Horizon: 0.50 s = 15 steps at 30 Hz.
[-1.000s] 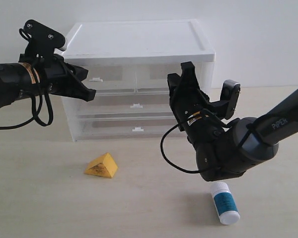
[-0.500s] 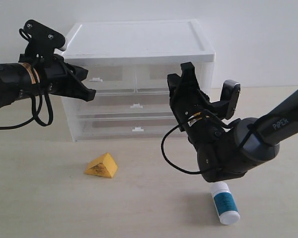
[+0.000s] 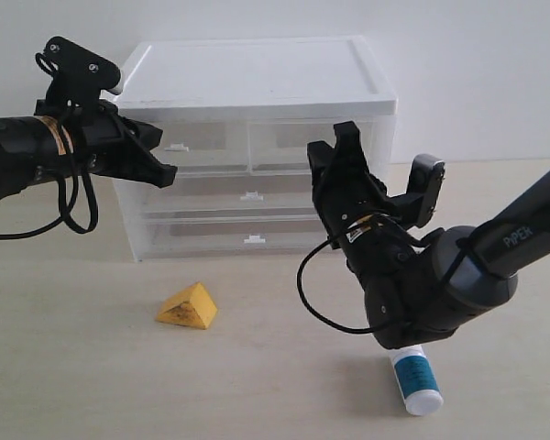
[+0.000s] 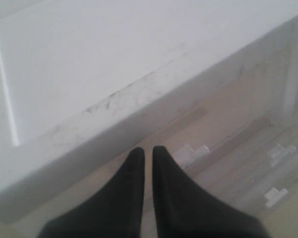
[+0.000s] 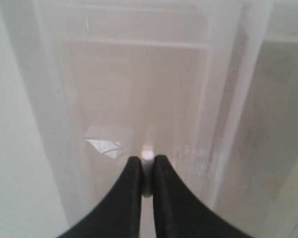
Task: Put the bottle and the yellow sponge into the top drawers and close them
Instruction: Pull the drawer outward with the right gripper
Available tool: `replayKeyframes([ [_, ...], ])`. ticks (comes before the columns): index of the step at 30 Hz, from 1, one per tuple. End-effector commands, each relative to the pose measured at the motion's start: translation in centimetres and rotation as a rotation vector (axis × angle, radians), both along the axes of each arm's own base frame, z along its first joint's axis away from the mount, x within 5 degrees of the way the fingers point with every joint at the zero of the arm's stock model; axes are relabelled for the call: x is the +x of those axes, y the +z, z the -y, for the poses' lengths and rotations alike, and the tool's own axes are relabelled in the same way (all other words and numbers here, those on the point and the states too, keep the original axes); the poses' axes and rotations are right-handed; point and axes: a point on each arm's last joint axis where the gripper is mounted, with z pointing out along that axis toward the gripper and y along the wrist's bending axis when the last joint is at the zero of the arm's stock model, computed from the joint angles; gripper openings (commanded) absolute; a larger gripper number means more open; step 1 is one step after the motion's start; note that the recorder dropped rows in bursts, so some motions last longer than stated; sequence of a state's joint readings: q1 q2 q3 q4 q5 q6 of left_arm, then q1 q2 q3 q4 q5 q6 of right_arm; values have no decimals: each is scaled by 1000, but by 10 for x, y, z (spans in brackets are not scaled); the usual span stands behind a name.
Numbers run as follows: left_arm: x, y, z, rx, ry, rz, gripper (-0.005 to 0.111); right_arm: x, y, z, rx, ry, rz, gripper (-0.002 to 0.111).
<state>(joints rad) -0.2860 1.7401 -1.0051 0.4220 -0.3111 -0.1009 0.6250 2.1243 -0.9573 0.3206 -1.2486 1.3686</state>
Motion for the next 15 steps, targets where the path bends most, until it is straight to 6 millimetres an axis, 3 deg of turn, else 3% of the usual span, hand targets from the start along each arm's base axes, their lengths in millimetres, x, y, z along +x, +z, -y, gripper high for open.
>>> replayKeyframes([
  [1, 1, 7, 0, -31, 6, 25, 4, -5, -5, -5, -27, 32, -30, 0],
  [11, 1, 6, 0, -28, 6, 24, 4, -23, 21, 10, -114, 5, 24, 0],
  [15, 1, 6, 0, -26, 7, 21, 4, -30, 22, 15, -122, 5, 16, 0],
])
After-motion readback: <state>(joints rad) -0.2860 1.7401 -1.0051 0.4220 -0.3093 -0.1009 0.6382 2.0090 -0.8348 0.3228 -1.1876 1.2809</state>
